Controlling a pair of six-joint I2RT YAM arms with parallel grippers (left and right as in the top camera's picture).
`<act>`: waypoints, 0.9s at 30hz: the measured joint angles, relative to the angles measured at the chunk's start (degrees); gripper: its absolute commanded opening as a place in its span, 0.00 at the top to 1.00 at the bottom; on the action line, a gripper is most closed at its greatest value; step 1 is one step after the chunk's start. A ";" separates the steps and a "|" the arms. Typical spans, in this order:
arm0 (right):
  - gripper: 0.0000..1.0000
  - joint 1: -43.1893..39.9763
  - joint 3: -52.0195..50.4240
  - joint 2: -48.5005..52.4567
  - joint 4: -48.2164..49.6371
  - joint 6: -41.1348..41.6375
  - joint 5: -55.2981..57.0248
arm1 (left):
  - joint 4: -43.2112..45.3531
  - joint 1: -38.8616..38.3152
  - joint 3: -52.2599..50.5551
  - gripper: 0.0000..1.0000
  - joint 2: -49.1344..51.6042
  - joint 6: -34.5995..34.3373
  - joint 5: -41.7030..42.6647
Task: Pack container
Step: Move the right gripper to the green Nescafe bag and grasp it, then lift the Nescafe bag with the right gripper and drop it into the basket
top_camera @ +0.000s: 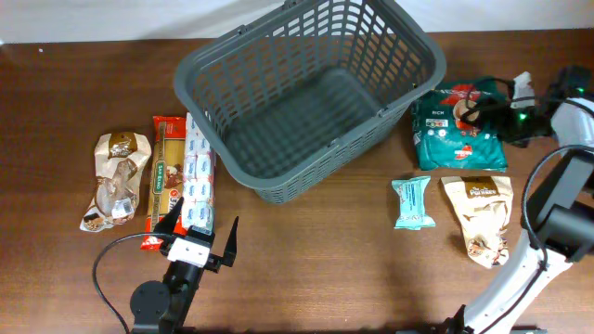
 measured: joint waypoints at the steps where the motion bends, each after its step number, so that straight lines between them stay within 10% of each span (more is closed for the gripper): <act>1: 0.10 0.55 0.17 0.44 0.04 -0.07 0.46 | 0.00 0.00 0.00 0.01 0.00 0.00 0.00; 3: 0.19 1.42 0.57 1.29 0.09 -0.17 0.92 | 0.00 0.00 0.00 0.01 0.00 0.00 0.00; 7: 0.93 2.36 1.18 2.36 -0.02 0.94 0.57 | 0.00 0.00 0.00 0.01 0.00 0.00 0.00; 8: 0.97 2.38 1.20 2.47 -0.02 1.29 0.22 | 0.00 0.00 0.00 0.01 0.00 0.00 0.00; 27: 0.97 -3.54 7.65 2.95 -9.31 3.69 -2.16 | 0.00 0.00 0.00 0.01 0.00 0.00 0.00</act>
